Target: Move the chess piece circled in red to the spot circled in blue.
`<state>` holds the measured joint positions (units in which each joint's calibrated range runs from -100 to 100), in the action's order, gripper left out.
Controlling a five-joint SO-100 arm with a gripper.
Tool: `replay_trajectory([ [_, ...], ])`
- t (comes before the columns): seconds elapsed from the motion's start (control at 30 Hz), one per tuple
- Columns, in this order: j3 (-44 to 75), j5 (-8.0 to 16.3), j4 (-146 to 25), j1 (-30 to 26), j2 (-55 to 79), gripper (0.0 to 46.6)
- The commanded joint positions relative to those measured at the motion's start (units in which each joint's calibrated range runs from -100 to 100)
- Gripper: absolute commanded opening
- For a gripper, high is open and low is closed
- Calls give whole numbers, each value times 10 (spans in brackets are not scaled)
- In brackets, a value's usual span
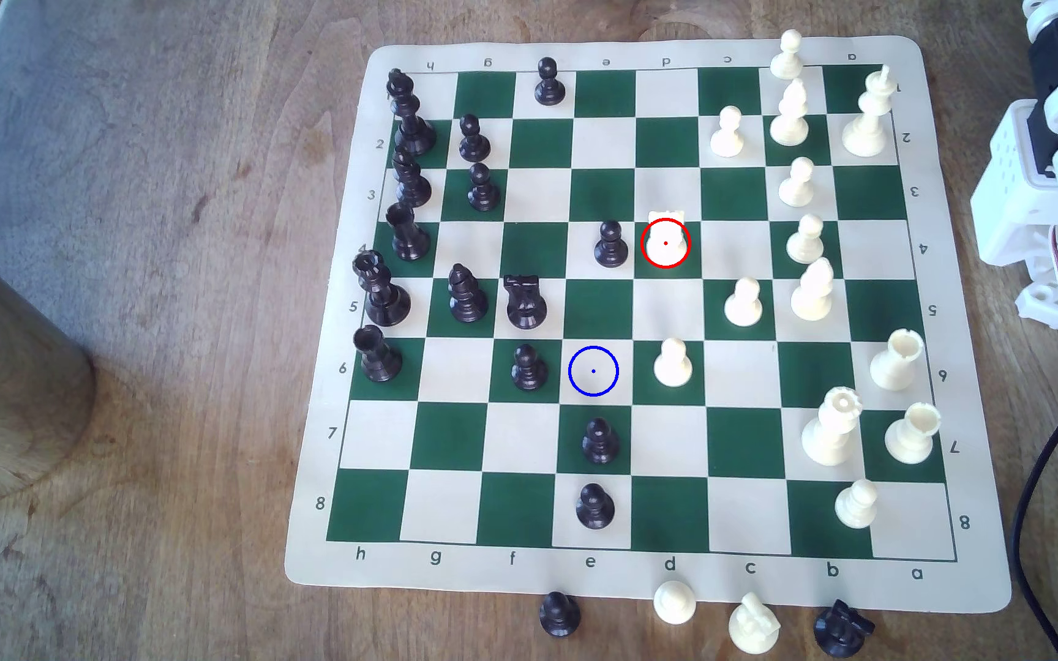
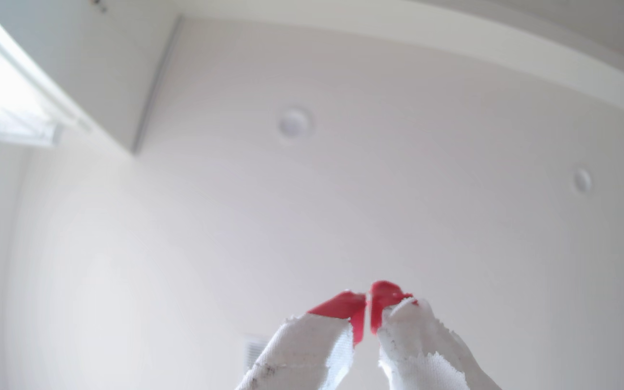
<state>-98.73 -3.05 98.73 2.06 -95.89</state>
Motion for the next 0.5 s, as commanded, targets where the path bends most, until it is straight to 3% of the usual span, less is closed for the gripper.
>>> replay_trajectory([
  [0.0,-12,-1,1,4,1,2],
  [0.23,23,0,-151,3,1,2],
  [0.47,88,1,-479,32,1,2],
])
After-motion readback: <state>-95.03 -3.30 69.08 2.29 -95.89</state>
